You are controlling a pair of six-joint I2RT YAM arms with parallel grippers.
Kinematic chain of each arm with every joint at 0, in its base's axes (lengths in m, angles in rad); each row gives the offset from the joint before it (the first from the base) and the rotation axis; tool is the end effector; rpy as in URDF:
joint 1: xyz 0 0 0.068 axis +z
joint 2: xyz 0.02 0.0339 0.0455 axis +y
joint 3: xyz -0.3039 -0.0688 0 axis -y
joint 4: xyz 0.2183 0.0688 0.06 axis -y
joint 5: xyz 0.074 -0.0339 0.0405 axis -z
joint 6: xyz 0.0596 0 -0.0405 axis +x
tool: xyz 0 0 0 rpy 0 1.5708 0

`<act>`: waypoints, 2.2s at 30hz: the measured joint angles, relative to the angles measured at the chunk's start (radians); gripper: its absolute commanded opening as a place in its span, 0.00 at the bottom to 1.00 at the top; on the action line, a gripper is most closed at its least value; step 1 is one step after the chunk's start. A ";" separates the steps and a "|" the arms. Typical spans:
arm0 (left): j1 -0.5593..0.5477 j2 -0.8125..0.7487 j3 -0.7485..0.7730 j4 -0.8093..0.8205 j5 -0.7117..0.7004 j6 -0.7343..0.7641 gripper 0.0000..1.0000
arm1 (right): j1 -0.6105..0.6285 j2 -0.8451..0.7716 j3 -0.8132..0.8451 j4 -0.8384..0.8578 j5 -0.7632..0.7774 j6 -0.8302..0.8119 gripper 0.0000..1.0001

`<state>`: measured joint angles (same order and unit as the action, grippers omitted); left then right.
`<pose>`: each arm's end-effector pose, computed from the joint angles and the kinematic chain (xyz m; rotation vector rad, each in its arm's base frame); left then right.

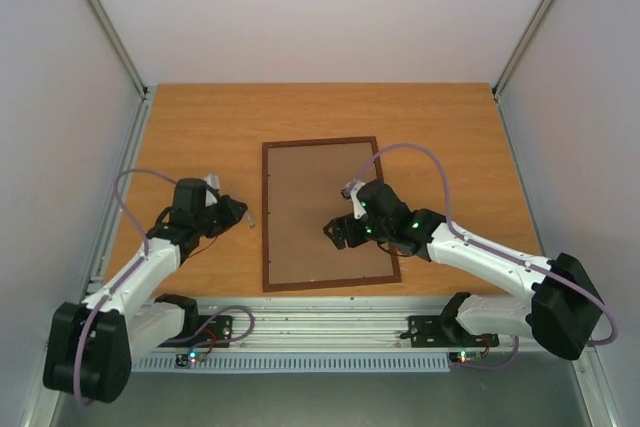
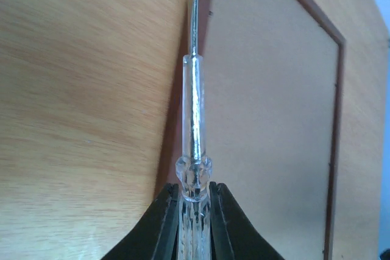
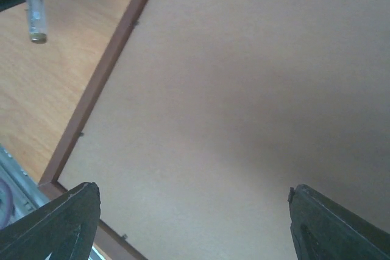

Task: Take the photo out of the frame
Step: Pick up the screwdriver from the center of the board.

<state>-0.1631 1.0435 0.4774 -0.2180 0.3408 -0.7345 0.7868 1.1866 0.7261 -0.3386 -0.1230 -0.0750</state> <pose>0.1701 -0.0482 0.2178 -0.5226 2.4001 -0.8210 0.1510 0.1618 0.2566 -1.0640 2.1699 0.4814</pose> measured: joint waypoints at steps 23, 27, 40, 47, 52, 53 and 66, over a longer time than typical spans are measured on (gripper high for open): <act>-0.292 -0.092 -0.238 0.737 0.041 -0.257 0.01 | 0.127 0.139 0.078 0.241 -0.077 -0.042 0.67; -0.337 -0.060 -0.238 0.819 0.040 -0.256 0.00 | 0.127 0.148 0.086 0.259 -0.090 -0.065 0.59; -0.425 0.006 -0.235 0.927 0.028 -0.233 0.01 | 0.127 0.169 0.142 0.263 -0.097 -0.110 0.39; -0.444 -0.019 -0.235 0.933 0.018 -0.216 0.00 | 0.127 0.196 0.174 0.243 -0.098 -0.110 0.29; -0.446 -0.027 -0.235 0.939 0.018 -0.215 0.00 | 0.127 0.196 0.184 0.235 -0.113 -0.109 0.23; -0.446 -0.030 -0.235 0.940 0.018 -0.215 0.01 | 0.127 0.196 0.187 0.234 -0.116 -0.109 0.22; -0.446 -0.037 -0.259 0.993 0.021 -0.208 0.04 | 0.122 0.196 0.195 0.225 -0.137 -0.106 0.02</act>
<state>-0.6086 1.0065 0.2184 0.7746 0.3622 -0.9424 0.9089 1.3830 0.9215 -0.1135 -0.2596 -0.1810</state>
